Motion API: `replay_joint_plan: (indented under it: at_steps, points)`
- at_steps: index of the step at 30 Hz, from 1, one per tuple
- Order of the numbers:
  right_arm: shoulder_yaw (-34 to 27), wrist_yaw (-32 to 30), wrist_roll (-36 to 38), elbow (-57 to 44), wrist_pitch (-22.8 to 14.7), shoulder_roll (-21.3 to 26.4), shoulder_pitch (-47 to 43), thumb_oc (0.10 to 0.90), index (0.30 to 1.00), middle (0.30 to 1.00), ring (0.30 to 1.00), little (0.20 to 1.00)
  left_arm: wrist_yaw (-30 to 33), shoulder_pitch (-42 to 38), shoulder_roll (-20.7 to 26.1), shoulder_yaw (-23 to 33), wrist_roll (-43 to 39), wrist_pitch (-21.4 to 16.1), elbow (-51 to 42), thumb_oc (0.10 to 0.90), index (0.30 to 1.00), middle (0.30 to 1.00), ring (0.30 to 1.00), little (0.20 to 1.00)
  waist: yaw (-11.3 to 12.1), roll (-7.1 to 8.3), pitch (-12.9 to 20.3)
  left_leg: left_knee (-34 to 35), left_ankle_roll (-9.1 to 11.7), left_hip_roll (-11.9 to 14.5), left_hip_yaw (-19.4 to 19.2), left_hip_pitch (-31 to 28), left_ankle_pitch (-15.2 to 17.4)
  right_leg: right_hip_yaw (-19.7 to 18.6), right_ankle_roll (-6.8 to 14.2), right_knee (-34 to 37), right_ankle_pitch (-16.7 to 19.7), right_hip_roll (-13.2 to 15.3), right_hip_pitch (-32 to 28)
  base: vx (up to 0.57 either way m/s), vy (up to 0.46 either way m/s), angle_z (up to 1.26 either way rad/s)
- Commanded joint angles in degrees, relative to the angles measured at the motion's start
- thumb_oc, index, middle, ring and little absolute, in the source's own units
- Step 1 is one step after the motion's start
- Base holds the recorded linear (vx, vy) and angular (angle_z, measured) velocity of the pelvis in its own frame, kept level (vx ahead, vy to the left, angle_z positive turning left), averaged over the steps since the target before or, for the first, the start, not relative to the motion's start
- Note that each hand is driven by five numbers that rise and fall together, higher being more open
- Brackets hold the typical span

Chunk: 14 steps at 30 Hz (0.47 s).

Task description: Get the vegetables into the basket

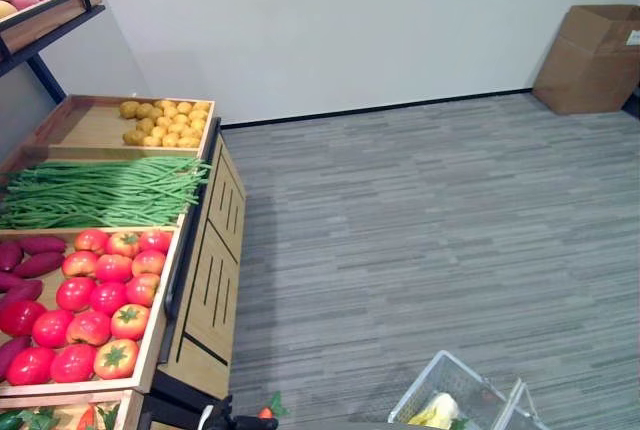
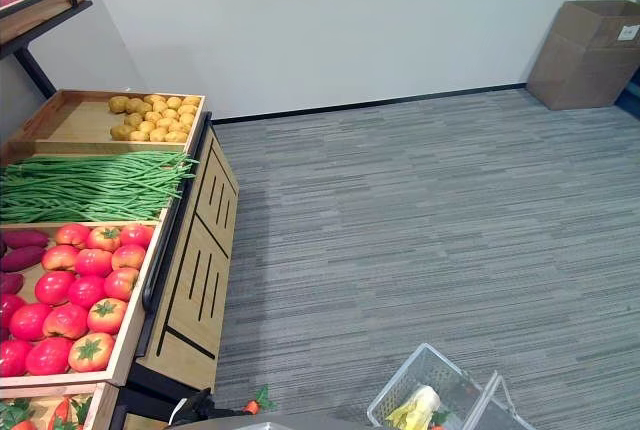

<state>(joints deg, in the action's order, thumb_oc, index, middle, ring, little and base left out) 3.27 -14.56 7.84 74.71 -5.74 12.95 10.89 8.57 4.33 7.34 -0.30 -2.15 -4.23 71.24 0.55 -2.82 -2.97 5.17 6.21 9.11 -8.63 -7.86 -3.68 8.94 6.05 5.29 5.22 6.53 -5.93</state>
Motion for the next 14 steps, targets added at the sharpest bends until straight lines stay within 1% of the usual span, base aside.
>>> replay_joint_plan:
  at_steps: [1,7,14]
  points:
    - [0.42,-0.08,1.14,0.56,-2.26,-0.18,-3.69,0.900,1.000,1.000,1.000,1.000,1.02,1.17,0.97,-0.42,-1.13,0.64,5.36,0.900,1.000,1.000,1.000,1.000,-0.61,3.18,-3.07,-0.17,0.85,0.16,-1.13,0.43,2.60,5.87,1.35,-0.29,-6.46,2.51,-4.27,0.00,0.000,0.00]
    - [2.48,2.95,1.94,1.28,-1.90,-0.84,-4.06,0.900,1.000,1.000,1.000,1.000,0.50,0.73,0.23,-1.40,-2.44,0.52,5.06,0.900,1.000,1.000,1.000,1.000,-0.63,3.18,-3.35,-0.17,0.85,0.26,-1.11,0.20,2.62,5.89,1.24,-0.29,-6.58,2.42,-4.50,0.00,0.000,0.00]
    - [3.59,4.12,1.26,1.22,-1.22,-0.81,-4.63,0.900,1.000,1.000,1.000,1.000,-0.79,0.72,-0.54,-3.65,-3.93,0.12,2.49,0.900,1.000,1.000,1.000,1.000,-0.81,2.71,-3.76,-0.17,0.68,0.16,-1.28,0.09,2.69,5.63,1.27,-0.29,-6.40,2.56,-4.38,0.00,0.000,0.00]
